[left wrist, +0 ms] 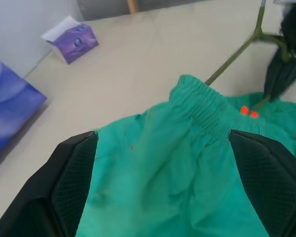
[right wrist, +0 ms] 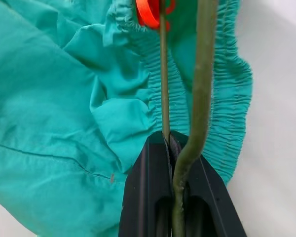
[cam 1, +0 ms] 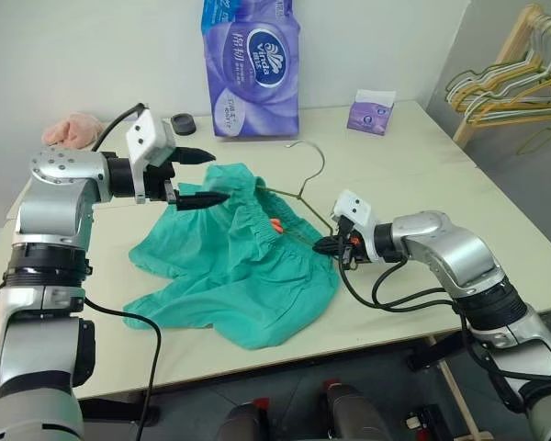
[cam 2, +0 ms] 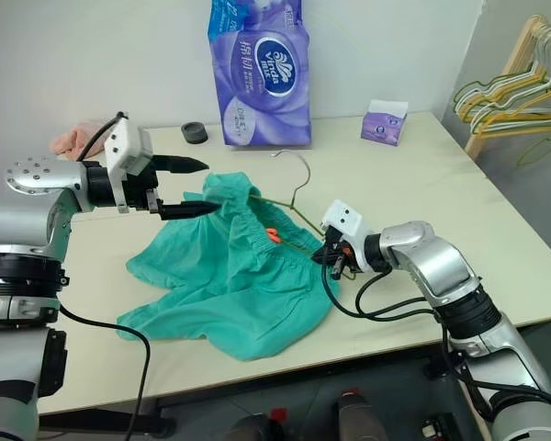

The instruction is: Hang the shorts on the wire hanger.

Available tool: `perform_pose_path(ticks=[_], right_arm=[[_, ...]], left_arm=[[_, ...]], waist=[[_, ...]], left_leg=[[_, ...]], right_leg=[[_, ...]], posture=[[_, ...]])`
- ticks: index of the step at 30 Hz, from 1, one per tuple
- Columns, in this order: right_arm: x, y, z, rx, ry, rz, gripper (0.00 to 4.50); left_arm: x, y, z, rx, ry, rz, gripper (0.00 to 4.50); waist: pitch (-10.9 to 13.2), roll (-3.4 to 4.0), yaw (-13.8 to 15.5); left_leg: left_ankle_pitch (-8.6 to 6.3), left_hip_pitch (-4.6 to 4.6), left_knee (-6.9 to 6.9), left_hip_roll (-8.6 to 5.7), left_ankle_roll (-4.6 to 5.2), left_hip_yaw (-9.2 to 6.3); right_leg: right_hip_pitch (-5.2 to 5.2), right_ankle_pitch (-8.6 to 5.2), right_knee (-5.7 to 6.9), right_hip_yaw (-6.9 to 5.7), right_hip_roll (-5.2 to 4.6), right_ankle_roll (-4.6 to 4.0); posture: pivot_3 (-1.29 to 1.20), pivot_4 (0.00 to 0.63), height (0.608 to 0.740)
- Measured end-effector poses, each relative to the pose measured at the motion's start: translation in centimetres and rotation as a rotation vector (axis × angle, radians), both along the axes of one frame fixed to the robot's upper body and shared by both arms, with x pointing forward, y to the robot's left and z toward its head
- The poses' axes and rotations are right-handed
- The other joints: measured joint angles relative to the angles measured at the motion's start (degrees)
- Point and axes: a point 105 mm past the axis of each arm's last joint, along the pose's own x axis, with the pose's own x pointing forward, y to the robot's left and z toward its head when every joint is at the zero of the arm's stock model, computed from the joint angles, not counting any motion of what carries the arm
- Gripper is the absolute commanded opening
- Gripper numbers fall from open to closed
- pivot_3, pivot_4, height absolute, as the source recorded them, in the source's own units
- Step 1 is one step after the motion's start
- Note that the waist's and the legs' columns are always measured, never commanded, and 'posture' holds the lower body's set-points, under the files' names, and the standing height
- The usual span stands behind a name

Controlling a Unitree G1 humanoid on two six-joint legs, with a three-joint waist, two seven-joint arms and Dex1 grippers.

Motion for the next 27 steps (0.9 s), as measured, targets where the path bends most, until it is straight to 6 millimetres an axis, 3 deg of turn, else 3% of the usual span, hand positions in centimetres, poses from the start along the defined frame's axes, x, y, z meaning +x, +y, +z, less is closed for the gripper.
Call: perform_pose_path(ticks=[5,14,27], right_arm=[[-0.1,0.3,0.2,-0.035,-0.087,0.054,0.00],[-0.1,0.3,0.4,-0.071,-0.154,0.085,0.00],[-0.6,0.1,0.0,-0.092,-0.193,0.135,0.00]], left_arm=[[-0.7,-0.4,-2.1,0.120,0.063,-0.091,4.46],[-0.6,-1.2,-3.7,0.164,0.072,-0.134,4.46],[-1.6,-1.6,-5.4,0.155,0.168,-0.174,0.64]], waist=[[-0.05,-0.07,-0.53],[-0.13,-0.13,-0.83],[-0.36,-0.21,-0.92]], left_leg=[[0.00,-0.02,0.01,0.00,0.00,0.00],[0.00,-0.02,0.02,0.02,0.01,-0.01],[0.00,-0.02,0.04,0.02,0.01,0.00]], right_leg=[[0.00,0.00,0.00,0.00,0.00,0.00],[0.00,0.00,0.01,0.02,0.00,0.00],[0.00,0.00,0.02,0.01,0.00,0.00]], posture=[[-0.16,0.039,0.740],[-0.17,0.037,0.740],[-0.17,0.043,0.740]])
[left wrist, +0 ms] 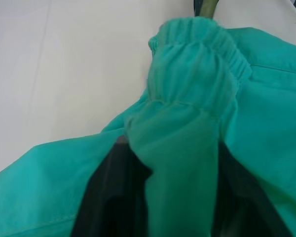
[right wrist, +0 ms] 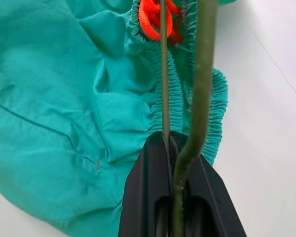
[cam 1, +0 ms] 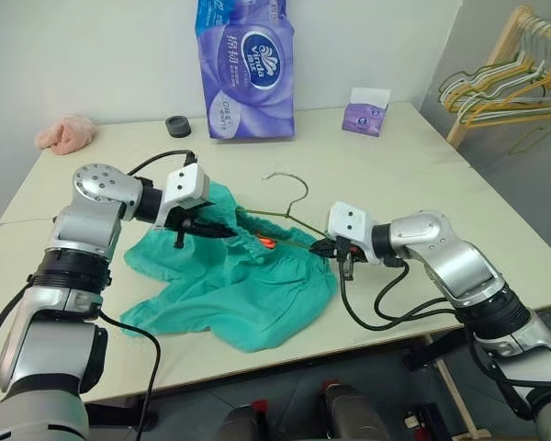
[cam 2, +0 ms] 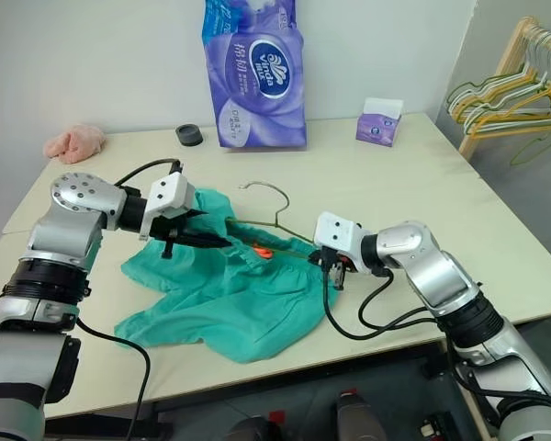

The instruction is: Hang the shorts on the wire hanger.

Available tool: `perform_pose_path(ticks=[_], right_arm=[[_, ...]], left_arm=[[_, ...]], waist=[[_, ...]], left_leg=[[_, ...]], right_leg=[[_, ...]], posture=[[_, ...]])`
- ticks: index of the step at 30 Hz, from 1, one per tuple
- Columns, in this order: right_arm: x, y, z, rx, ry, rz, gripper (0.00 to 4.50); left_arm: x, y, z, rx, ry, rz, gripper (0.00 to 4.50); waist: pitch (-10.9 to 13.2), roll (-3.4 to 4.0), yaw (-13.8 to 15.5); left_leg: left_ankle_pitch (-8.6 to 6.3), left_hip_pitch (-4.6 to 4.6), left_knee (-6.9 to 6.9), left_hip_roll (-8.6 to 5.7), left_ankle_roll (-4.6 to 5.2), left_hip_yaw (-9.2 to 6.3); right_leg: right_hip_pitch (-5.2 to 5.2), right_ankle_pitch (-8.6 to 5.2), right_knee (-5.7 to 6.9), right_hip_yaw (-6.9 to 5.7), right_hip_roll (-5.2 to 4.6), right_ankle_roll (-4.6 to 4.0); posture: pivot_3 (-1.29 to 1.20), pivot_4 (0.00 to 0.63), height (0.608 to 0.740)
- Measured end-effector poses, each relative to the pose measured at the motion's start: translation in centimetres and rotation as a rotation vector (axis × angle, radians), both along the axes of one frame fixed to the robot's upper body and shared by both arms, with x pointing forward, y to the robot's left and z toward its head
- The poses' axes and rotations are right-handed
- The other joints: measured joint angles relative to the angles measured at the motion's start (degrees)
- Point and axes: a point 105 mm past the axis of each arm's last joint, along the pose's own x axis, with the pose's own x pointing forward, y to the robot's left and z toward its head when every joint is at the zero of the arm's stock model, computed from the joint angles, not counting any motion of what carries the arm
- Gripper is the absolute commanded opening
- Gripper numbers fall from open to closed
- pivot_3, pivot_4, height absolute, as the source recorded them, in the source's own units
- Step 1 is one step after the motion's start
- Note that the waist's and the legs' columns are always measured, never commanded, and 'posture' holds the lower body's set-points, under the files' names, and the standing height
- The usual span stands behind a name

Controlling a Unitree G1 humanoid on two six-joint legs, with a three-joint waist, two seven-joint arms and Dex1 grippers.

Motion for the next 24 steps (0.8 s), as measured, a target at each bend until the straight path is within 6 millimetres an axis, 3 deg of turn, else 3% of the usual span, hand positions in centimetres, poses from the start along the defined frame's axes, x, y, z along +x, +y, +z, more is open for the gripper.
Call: perform_pose_path(ticks=[3,10,13,17,23,24], right_arm=[[0.2,-0.3,0.3,-0.003,-0.024,0.003,0.00],[-0.5,-0.8,0.0,-0.028,-0.062,0.104,0.00],[-0.3,-1.3,0.0,-0.032,-0.102,0.136,0.68],[-0.1,-2.0,1.1,0.008,-0.137,0.150,2.11],[1.0,-8.4,1.4,-0.065,-0.166,-0.036,4.06],[0.7,-10.0,1.1,-0.068,-0.141,-0.087,4.06]], left_arm=[[-0.5,-0.3,-0.2,0.012,0.015,-0.033,0.02],[-1.0,-0.6,-0.5,0.018,0.029,-0.057,0.02],[-1.0,-0.9,-0.5,0.021,0.026,-0.065,0.00],[-0.7,-1.0,-0.6,0.012,0.015,-0.043,0.00],[-0.7,-0.5,-1.8,-0.001,0.048,0.013,0.00],[-0.7,-0.5,-1.7,-0.004,0.044,0.019,0.00]], waist=[[-0.03,-0.05,0.02],[-0.07,-0.08,0.07],[-0.08,-0.10,0.00],[-0.08,-0.10,-0.01],[-0.08,-0.11,0.43],[-0.08,-0.11,0.57]], left_leg=[[0.00,0.00,0.00,0.00,0.00,-0.01],[0.00,0.01,0.01,0.00,0.01,-0.01],[0.00,0.03,0.02,0.00,0.01,0.00],[0.00,0.02,0.02,0.01,0.00,0.00],[-0.01,0.02,0.04,-0.01,0.03,0.00],[-0.02,0.02,0.04,-0.01,0.04,-0.01]], right_leg=[[0.00,0.00,0.00,0.00,0.00,0.00],[0.03,0.00,-0.02,-0.01,0.00,0.00],[0.03,0.00,0.00,0.01,0.00,0.00],[0.03,0.00,0.00,0.01,0.01,0.00],[0.06,0.00,-0.02,0.01,-0.02,0.00],[0.07,0.00,-0.03,0.00,-0.02,0.00]], posture=[[-0.17,0.045,0.740],[-0.17,0.049,0.740],[-0.17,0.051,0.740],[-0.17,0.055,0.740],[-0.17,0.068,0.740],[-0.17,0.071,0.740]])
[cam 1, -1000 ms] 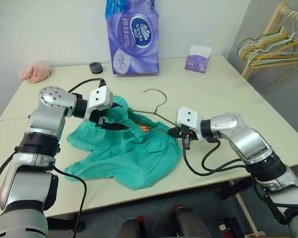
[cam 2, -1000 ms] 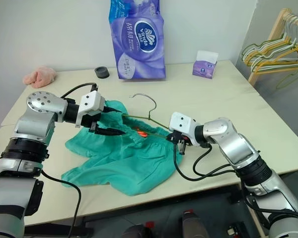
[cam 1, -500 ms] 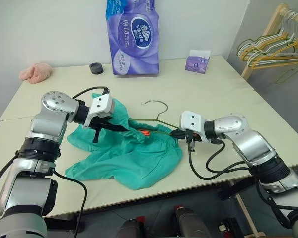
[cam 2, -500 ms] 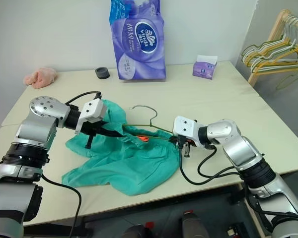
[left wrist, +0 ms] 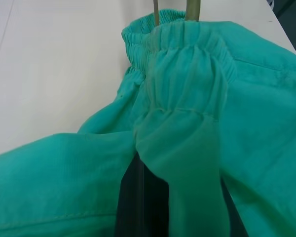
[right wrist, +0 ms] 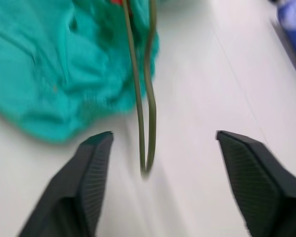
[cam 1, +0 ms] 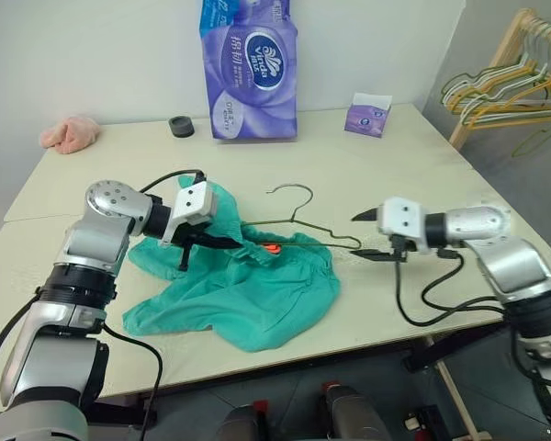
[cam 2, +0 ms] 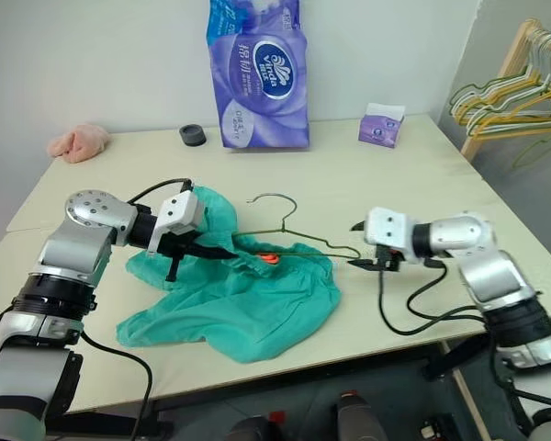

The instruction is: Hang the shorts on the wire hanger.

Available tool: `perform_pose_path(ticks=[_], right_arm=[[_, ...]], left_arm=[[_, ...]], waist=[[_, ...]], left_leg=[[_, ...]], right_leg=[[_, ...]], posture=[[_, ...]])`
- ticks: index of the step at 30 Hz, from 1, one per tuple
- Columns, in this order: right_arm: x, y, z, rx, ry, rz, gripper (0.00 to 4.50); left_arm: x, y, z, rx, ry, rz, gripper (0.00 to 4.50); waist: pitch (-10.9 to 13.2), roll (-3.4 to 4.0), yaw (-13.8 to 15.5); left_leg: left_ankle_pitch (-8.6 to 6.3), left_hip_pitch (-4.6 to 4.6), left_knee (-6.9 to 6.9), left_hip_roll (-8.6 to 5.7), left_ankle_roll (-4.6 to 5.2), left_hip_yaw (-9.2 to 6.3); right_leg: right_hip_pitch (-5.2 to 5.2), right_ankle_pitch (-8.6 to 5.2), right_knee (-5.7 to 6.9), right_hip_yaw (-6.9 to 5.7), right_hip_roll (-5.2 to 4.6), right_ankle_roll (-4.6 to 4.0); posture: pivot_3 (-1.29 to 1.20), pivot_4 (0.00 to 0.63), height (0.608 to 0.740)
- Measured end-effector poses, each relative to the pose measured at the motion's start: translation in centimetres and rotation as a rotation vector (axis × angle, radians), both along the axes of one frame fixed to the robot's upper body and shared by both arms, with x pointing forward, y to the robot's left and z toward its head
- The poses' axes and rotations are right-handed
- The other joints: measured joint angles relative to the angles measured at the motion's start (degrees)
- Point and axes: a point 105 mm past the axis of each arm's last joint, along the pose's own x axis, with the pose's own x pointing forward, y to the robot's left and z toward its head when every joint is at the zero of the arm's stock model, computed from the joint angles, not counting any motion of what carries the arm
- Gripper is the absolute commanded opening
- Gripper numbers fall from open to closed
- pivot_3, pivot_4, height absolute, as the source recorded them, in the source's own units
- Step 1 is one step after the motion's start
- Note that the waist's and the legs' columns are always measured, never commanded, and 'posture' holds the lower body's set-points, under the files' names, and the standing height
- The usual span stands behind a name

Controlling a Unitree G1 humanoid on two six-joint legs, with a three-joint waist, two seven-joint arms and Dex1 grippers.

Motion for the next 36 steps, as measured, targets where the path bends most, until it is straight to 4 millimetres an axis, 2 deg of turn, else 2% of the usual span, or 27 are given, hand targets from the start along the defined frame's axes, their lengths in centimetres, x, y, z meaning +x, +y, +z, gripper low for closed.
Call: perform_pose_path(ticks=[2,4,7,11,15,18,25,28,36], right_arm=[[-0.7,-1.9,-0.9,0.022,0.052,-0.081,4.06],[-2.0,-2.5,-2.1,0.100,0.109,-0.138,4.06],[-3.4,-0.4,-3.1,0.232,0.160,-0.159,4.06],[-3.0,3.8,-3.8,0.435,0.170,-0.257,4.06],[-2.2,4.9,-5.0,0.450,0.169,-0.362,4.06],[-2.5,6.6,-6.3,0.447,0.239,-0.351,4.06],[-1.8,8.1,-7.9,0.445,0.301,-0.378,4.06],[-1.0,8.1,-8.4,0.437,0.297,-0.422,3.41],[-0.9,8.5,-9.0,0.454,0.327,-0.440,0.65]], left_arm=[[0.2,0.2,0.2,-0.013,-0.006,0.028,0.00],[0.5,0.5,0.7,-0.046,-0.022,0.066,0.00],[0.9,0.7,1.0,-0.064,-0.039,0.098,0.00],[1.1,0.5,1.0,-0.091,-0.039,0.121,0.00],[1.0,0.6,0.8,-0.101,-0.028,0.127,0.00],[0.9,0.4,0.9,-0.105,-0.037,0.129,0.00],[0.9,0.3,1.0,-0.117,-0.039,0.132,0.00],[0.9,0.3,1.1,-0.118,-0.041,0.132,0.00],[1.1,0.3,1.1,-0.120,-0.051,0.146,0.00]], waist=[[0.00,0.00,-0.04],[-0.01,-0.01,-0.02],[-0.01,0.00,-0.63],[-0.02,-0.01,-0.51],[-0.05,-0.05,0.07],[-0.06,-0.07,0.27],[-0.07,-0.08,-0.04],[-0.07,-0.08,-0.18],[-0.07,-0.08,-0.24]], left_leg=[[0.00,0.01,-0.01,0.01,0.01,0.01],[0.00,0.03,-0.01,0.05,0.01,0.00],[-0.01,0.13,-0.05,0.07,0.02,0.02],[-0.01,0.14,-0.04,0.06,0.01,0.02],[0.00,0.10,0.03,-0.05,0.00,0.03],[0.00,0.11,0.03,-0.04,0.00,0.02],[0.00,0.12,0.02,-0.03,0.01,0.02],[0.00,0.12,0.01,-0.03,0.00,0.01],[0.00,0.12,0.01,-0.02,0.00,0.00]], right_leg=[[0.00,0.00,0.02,0.02,0.01,0.00],[0.01,0.00,0.05,0.01,0.04,0.00],[0.01,0.00,0.11,0.09,0.09,0.01],[-0.05,-0.04,0.28,0.11,0.09,0.02],[0.00,-0.04,0.20,0.08,0.00,0.03],[0.01,-0.04,0.20,0.07,0.01,0.03],[-0.02,-0.04,0.26,0.08,0.03,0.03],[-0.02,-0.04,0.26,0.07,0.03,0.03],[-0.02,-0.04,0.26,0.08,0.03,0.03]], posture=[[-0.17,0.075,0.740],[-0.18,0.080,0.740],[-0.18,0.082,0.740],[-0.17,0.082,0.740],[-0.16,0.082,0.740],[-0.16,0.080,0.740],[-0.16,0.079,0.740],[-0.16,0.078,0.740],[-0.15,0.073,0.740]])
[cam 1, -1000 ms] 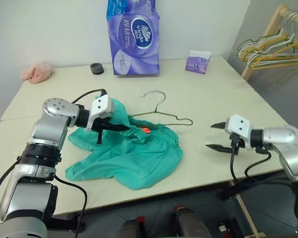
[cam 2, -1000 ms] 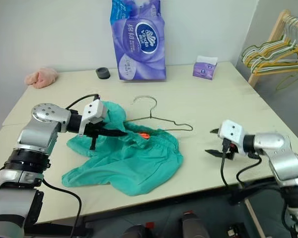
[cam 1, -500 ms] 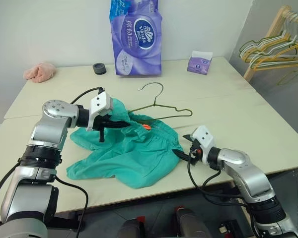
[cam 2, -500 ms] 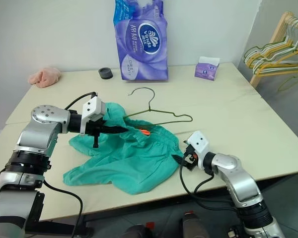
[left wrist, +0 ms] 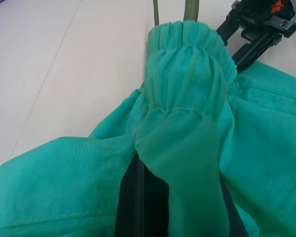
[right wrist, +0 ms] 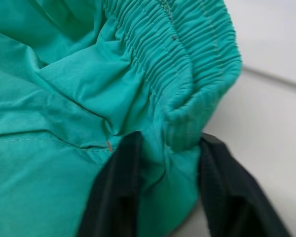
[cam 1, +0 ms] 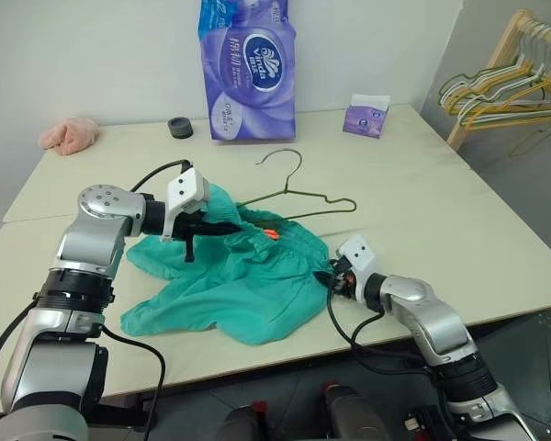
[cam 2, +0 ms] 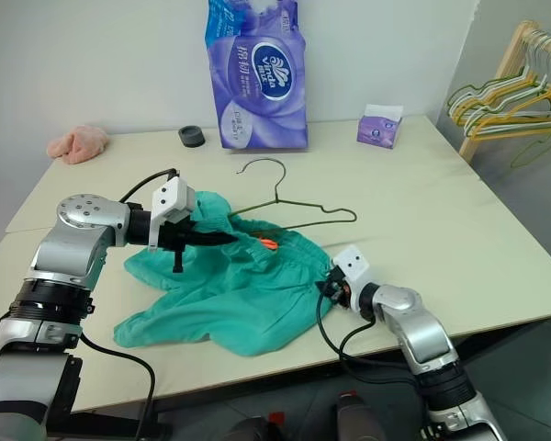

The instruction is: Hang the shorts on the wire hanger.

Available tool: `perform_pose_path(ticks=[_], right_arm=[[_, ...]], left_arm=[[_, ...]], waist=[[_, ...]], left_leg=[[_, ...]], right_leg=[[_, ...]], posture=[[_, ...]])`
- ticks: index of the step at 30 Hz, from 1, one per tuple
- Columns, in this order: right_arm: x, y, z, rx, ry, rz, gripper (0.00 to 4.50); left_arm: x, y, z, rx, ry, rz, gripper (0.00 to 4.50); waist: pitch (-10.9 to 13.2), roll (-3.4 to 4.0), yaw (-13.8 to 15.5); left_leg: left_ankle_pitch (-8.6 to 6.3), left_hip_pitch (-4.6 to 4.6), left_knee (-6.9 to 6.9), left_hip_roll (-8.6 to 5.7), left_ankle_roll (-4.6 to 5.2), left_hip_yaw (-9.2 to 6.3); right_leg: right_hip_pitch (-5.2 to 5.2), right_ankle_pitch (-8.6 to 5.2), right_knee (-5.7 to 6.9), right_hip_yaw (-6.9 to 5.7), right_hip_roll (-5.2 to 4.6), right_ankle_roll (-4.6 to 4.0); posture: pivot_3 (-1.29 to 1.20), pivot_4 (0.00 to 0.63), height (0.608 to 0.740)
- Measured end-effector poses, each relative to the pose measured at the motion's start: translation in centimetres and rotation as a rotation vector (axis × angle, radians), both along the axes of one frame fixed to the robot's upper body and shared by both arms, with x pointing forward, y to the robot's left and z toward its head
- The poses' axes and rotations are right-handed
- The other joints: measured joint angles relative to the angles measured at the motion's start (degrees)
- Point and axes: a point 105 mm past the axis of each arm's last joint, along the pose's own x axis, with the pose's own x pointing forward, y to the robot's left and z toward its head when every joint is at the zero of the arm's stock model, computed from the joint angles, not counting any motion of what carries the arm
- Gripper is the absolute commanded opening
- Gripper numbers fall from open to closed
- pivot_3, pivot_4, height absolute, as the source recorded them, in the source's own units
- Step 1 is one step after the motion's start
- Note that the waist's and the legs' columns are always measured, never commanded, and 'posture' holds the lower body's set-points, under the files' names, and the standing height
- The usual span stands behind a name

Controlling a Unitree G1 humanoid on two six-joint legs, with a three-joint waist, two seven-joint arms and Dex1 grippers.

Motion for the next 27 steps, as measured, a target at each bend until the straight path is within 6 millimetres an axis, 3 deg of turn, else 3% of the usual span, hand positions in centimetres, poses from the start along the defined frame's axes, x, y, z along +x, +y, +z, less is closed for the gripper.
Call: perform_pose_path(ticks=[2,7,12,17,27], right_arm=[[0.2,0.1,0.1,0.014,-0.004,-0.013,0.03],[1.3,-0.2,0.6,0.051,-0.018,-0.076,0.03],[2.7,-3.3,2.7,0.100,-0.033,-0.130,0.03],[1.6,-5.9,4.3,0.165,0.057,-0.041,0.03],[0.5,-6.2,5.5,0.194,0.106,0.041,0.03]], left_arm=[[0.0,0.0,0.0,-0.001,-0.001,0.002,0.00],[-0.2,0.4,-0.1,-0.033,0.011,0.026,0.00],[-1.5,0.9,0.2,-0.092,0.067,0.047,0.00],[-3.7,0.6,0.8,-0.105,0.142,-0.015,0.00],[-5.0,1.5,1.4,-0.044,0.179,-0.064,0.00]], waist=[[0.00,0.00,-0.03],[0.00,0.00,-0.11],[0.00,0.00,0.08],[0.00,0.00,0.02],[0.00,0.00,-0.04]], left_leg=[[0.00,0.00,-0.01,0.01,0.00,-0.01],[0.00,-0.01,-0.01,0.01,0.00,0.00],[0.00,-0.01,-0.01,0.01,0.00,-0.01],[-0.01,0.02,-0.03,0.04,0.01,-0.02],[0.00,0.01,-0.05,0.05,0.01,-0.01]], right_leg=[[-0.01,0.00,0.02,-0.01,0.00,0.00],[-0.04,0.00,0.02,0.01,0.00,0.00],[-0.02,0.00,0.00,-0.01,-0.03,0.00],[0.02,0.00,-0.04,-0.02,-0.01,0.00],[0.02,0.00,-0.07,-0.02,0.03,0.00]], posture=[[-0.15,0.073,0.740],[-0.15,0.073,0.740],[-0.14,0.072,0.740],[-0.14,0.070,0.740],[-0.15,0.070,0.740]])
